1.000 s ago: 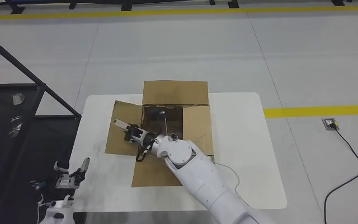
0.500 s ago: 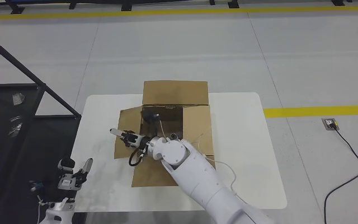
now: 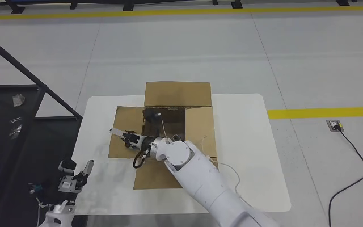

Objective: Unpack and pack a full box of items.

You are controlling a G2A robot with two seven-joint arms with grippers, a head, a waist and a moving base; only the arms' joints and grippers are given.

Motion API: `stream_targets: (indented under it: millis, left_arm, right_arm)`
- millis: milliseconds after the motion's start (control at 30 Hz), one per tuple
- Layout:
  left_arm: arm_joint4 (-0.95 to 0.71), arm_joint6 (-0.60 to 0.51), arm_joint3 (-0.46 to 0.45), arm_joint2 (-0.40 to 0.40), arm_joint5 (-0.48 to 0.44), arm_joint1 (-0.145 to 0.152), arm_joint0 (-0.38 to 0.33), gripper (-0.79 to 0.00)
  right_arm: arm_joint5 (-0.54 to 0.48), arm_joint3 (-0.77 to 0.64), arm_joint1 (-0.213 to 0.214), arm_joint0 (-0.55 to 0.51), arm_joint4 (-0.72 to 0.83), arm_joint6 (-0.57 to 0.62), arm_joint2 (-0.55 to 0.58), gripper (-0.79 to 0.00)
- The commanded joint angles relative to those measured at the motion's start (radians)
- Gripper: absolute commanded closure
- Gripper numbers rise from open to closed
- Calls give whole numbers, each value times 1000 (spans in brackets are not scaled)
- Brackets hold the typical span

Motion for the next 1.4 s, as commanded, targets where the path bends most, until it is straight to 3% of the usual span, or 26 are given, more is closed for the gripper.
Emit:
stream_targets:
  millis: [0,433,567,700,867,1000,1100,1233,1300,1367]
  left_arm:
    - [4,-1,-9,1,0,-1,2,-785]
    - [-17,9,-77,-12,-22,-4,37,-785]
    - [-32,22,-148,-36,-48,-4,79,-785]
    - [-87,-25,-258,-55,-139,-1,132,-785]
    - [-213,-241,-393,-45,-266,12,140,-785]
    - [-290,-487,-458,20,-271,24,79,-785]
    - [-324,-623,-468,97,-234,28,-4,-785]
    - [-491,-821,-419,214,-171,30,-140,-785]
    - [-652,-995,-383,284,-117,32,-210,-785]
    - [-757,-1153,-336,300,-47,39,-297,-785]
  right_arm:
    - [-5,-8,6,-2,11,21,14,-785]
    - [-47,-111,58,-50,65,139,112,-785]
    - [-67,-185,90,-79,69,202,162,-785]
    - [-97,-334,140,-154,39,320,235,-785]
    - [-102,-676,211,-365,-15,437,372,-785]
    - [-77,-951,252,-557,19,507,489,-785]
    - [-84,-1073,274,-669,70,530,565,-785]
    - [-123,-1158,295,-781,127,526,646,-785]
    - [-140,-1176,304,-824,159,515,684,-785]
    - [-148,-1176,307,-847,214,488,704,-785]
